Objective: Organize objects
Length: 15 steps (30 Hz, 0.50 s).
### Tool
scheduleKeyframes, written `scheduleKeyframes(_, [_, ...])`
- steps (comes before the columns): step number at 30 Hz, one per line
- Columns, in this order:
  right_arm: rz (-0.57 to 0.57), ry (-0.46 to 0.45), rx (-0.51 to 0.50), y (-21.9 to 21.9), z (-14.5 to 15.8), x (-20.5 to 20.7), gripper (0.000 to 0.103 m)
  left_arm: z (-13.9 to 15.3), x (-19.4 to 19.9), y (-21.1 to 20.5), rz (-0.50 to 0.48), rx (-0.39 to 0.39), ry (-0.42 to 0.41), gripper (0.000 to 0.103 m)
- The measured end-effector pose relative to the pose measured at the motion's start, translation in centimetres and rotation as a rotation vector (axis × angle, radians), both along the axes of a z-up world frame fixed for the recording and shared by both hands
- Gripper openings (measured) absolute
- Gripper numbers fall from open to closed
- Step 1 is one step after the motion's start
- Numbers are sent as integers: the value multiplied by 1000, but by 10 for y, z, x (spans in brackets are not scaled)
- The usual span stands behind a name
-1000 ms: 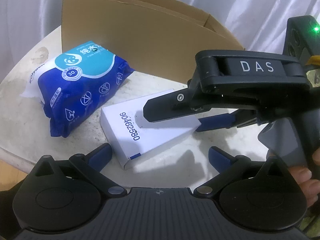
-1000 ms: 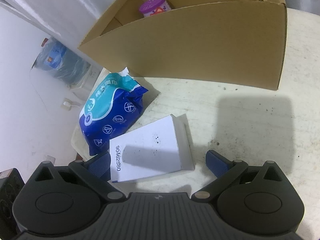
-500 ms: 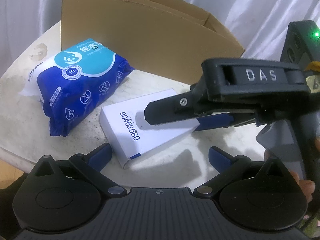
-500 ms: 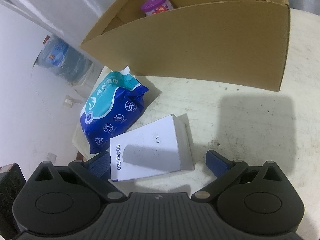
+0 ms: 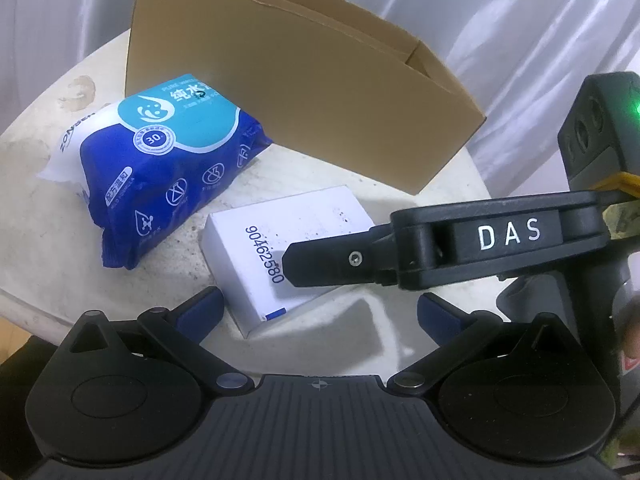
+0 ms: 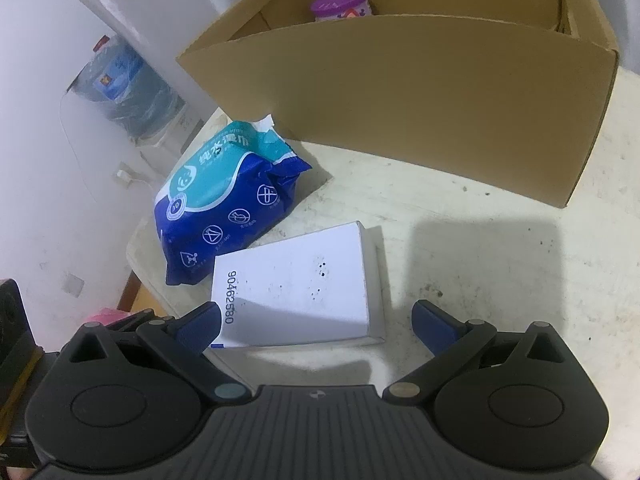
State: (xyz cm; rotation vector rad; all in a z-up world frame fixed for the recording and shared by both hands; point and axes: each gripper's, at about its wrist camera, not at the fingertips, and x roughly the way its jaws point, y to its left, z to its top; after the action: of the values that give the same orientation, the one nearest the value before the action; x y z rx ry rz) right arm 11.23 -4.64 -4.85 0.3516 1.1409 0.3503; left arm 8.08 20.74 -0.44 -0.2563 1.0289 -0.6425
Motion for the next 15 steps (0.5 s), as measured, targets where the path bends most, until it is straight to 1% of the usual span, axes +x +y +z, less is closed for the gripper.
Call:
scheduleKeyframes(8, [-32,-1,63,-9,-1,1,103,-1,-3,1,-3,-2,-5,103])
scheduleKeyframes(15, [-35,1,78,-11,-2,1,103,1,-1,-1,2,-1,6,103])
